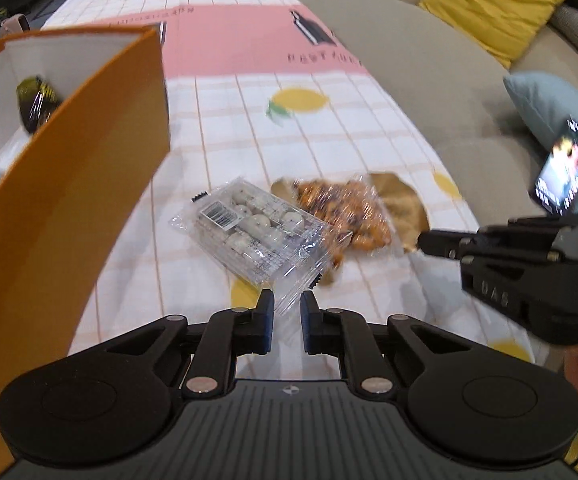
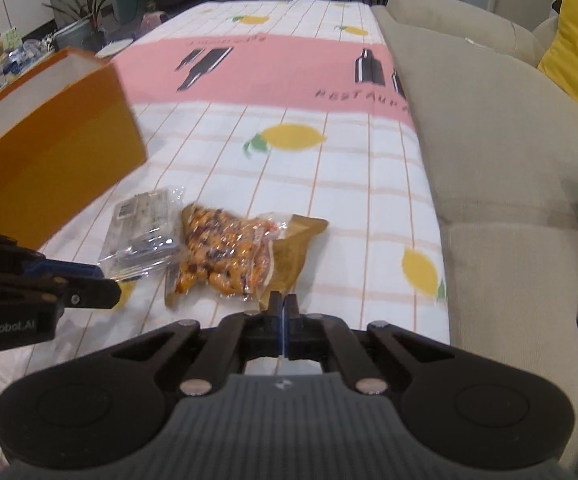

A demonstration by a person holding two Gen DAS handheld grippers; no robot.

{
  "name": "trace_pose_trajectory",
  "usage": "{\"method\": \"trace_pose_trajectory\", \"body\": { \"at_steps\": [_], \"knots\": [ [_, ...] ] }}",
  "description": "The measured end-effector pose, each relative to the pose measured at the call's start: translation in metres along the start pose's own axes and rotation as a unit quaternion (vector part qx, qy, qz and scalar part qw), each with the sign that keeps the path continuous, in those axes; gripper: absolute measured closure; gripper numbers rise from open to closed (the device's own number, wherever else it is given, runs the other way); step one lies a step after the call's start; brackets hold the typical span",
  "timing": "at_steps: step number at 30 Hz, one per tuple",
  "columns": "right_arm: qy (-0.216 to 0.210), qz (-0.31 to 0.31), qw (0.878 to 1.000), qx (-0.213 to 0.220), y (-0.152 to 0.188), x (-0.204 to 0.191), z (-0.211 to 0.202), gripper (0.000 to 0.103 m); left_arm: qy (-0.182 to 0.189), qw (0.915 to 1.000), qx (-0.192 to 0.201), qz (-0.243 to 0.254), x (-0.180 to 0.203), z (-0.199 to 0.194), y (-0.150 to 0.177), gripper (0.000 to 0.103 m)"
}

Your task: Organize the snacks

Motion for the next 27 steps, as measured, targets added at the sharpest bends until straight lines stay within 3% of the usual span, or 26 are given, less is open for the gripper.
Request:
{"method": "trace_pose_trajectory", "body": {
  "at_steps": [7, 13, 19, 21, 25, 27],
  "knots": [
    [0.032, -0.037, 0.999, -0.013, 0.023, 0.007, -0.017, 0.103, 0.001, 0.9981, -0.039, 0.048, 0.012, -0.015, 0.038, 0.089],
    [0.060, -0.058, 0.996, -0.017, 0.035, 0.016, -0.026, 0.103, -0.007, 0.9972, -0.064, 0.037, 0.007, -0.018, 0.061, 0.087],
    [0.077, -0.089, 0.993, 0.026, 0.022, 0.014, -0.020, 0.103, -0.028, 0.9976, -0.061, 0.016, -0.004, -0.022, 0.064, 0.084],
    [0.080, -0.108, 0.990, 0.043, 0.018, 0.009, -0.015, 0.103, -0.034, 0.9975, -0.061, 0.014, -0.006, -0.024, 0.064, 0.076],
    [0.069, -0.099, 0.991, 0.063, 0.008, 0.004, -0.006, 0.103, -0.028, 0.9987, -0.039, 0.015, -0.004, -0.031, 0.058, 0.046],
    [0.063, -0.088, 0.992, 0.067, 0.004, 0.003, -0.004, 0.103, -0.024, 0.9994, -0.023, 0.006, -0.004, -0.034, 0.053, 0.037]
  ]
}}
Point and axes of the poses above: each gripper's, at about its wrist camera, not at the fingertips, and z roughly the way its jaws point, x to its right, y to its underside, the point moved 9 cm from there along z, roughly the way its jaws point, and after that the axes turned 12 degrees about z, right-handed, at the moved point
